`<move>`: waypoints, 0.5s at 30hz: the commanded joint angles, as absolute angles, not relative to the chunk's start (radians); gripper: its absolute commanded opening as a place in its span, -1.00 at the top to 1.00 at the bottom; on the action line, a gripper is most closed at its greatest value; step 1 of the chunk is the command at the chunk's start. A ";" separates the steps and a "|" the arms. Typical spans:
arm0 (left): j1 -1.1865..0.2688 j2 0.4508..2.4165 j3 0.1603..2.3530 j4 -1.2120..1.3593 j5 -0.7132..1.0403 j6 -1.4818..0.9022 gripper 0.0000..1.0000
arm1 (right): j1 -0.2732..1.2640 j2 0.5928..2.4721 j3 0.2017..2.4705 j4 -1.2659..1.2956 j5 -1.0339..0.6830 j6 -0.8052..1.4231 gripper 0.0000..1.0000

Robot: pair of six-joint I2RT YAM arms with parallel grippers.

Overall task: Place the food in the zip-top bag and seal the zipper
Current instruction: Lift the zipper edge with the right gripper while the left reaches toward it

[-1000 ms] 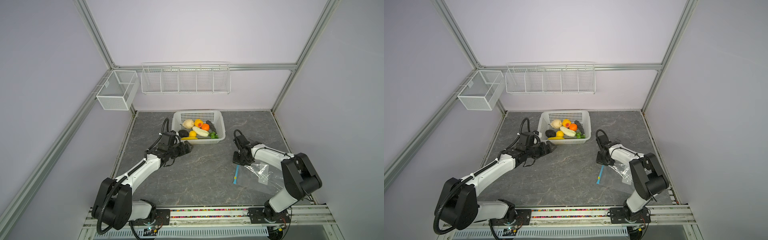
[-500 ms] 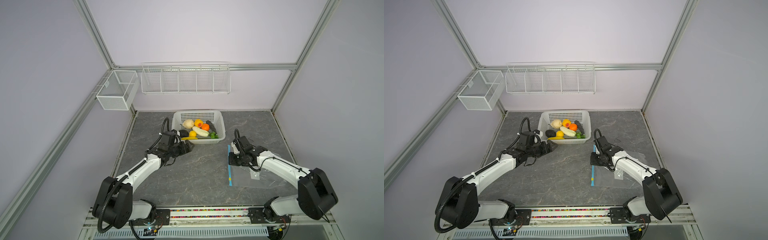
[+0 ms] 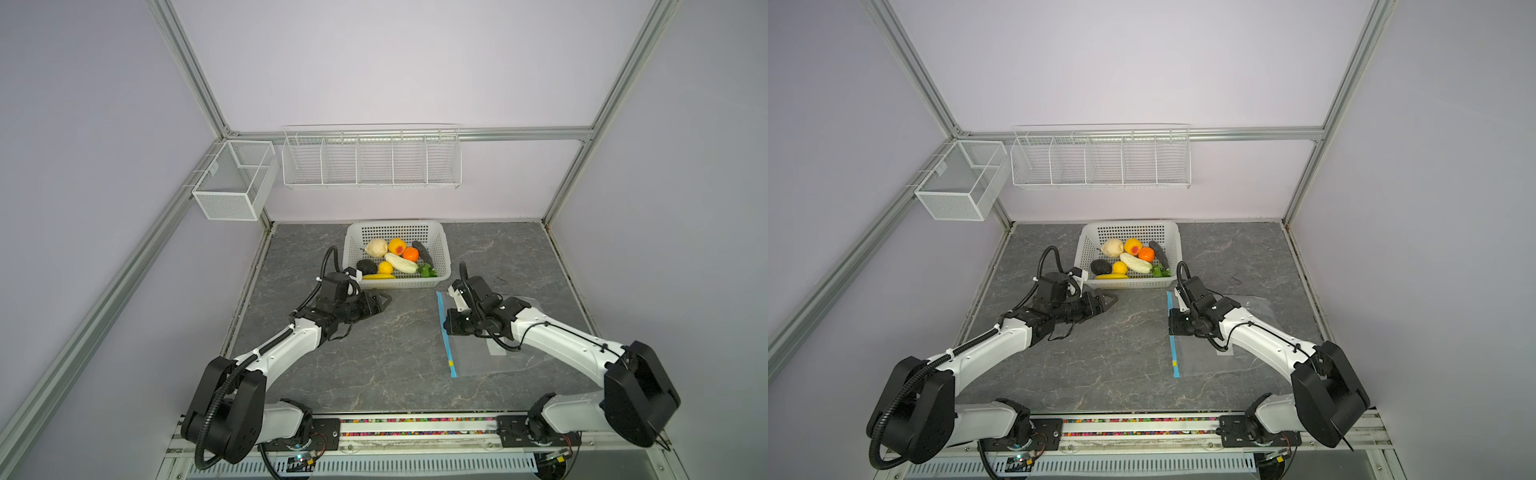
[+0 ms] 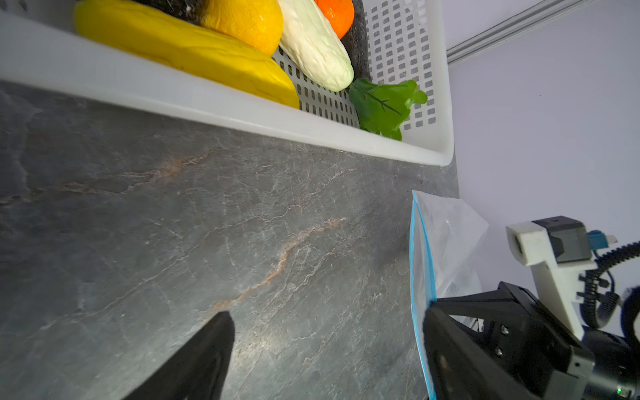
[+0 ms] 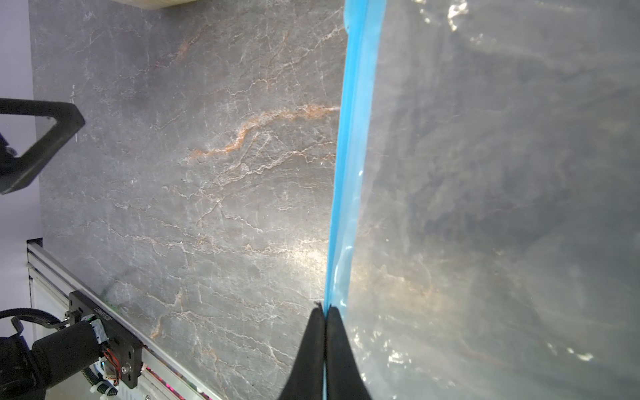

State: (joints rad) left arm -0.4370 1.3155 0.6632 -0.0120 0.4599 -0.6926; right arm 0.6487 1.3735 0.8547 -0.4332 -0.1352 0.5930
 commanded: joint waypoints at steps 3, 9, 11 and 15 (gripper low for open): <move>-0.446 1.336 0.640 0.134 0.555 -0.725 -0.65 | 0.680 1.393 0.873 -0.395 -0.161 0.629 0.87; -0.484 1.387 0.632 0.250 0.621 -0.746 -0.56 | 0.693 1.345 0.863 -0.364 -0.132 0.645 0.87; -0.509 1.426 0.637 0.303 0.645 -0.760 -0.52 | 0.694 1.320 0.850 -0.352 -0.124 0.650 0.87; -0.572 1.516 0.671 0.389 0.694 -0.776 -0.43 | 0.693 1.279 0.816 -0.313 -0.121 0.662 0.88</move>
State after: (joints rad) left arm -0.5369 1.4727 0.6399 0.2893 0.6346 -0.7555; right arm 0.6853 1.3163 0.8463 -0.3569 -0.1345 0.6342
